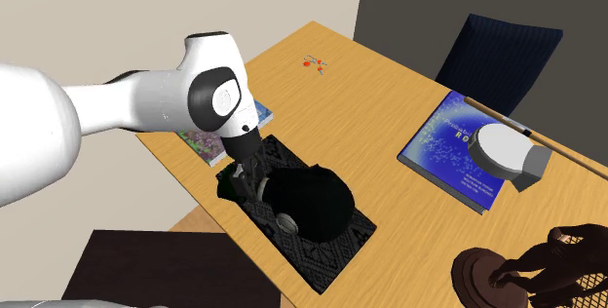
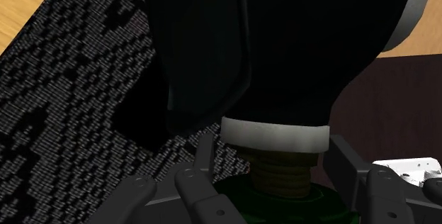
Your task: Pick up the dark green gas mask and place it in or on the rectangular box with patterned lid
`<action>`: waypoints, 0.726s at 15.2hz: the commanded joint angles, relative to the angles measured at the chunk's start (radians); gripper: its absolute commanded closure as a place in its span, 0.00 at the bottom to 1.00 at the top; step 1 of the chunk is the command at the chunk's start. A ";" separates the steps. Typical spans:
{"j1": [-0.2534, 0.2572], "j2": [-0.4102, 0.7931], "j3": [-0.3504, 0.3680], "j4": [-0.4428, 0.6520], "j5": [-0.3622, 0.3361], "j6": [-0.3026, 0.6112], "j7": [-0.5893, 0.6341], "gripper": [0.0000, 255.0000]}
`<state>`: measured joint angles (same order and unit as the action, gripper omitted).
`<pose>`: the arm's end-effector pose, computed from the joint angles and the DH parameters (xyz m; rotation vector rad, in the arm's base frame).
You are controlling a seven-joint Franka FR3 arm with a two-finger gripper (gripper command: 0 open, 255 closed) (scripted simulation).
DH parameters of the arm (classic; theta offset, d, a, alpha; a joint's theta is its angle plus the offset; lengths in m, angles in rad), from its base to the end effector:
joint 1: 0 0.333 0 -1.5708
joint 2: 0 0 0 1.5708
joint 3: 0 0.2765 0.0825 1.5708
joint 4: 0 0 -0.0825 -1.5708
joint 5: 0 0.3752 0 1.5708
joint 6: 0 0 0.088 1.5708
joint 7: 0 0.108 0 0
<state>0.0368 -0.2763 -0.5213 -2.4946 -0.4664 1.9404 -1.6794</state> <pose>0.3547 -0.2124 0.3202 -2.1995 -1.9871 0.5627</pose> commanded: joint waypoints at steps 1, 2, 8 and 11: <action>0.001 0.014 -0.004 -0.014 -0.001 0.029 0.006 1.00; 0.001 0.024 -0.007 -0.020 -0.001 0.045 0.008 1.00; 0.000 0.027 -0.008 -0.021 -0.001 0.049 0.008 1.00; 0.000 0.027 -0.007 -0.021 -0.001 0.049 0.008 0.00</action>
<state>0.0374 -0.2493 -0.5284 -2.5161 -0.4671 1.9888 -1.6712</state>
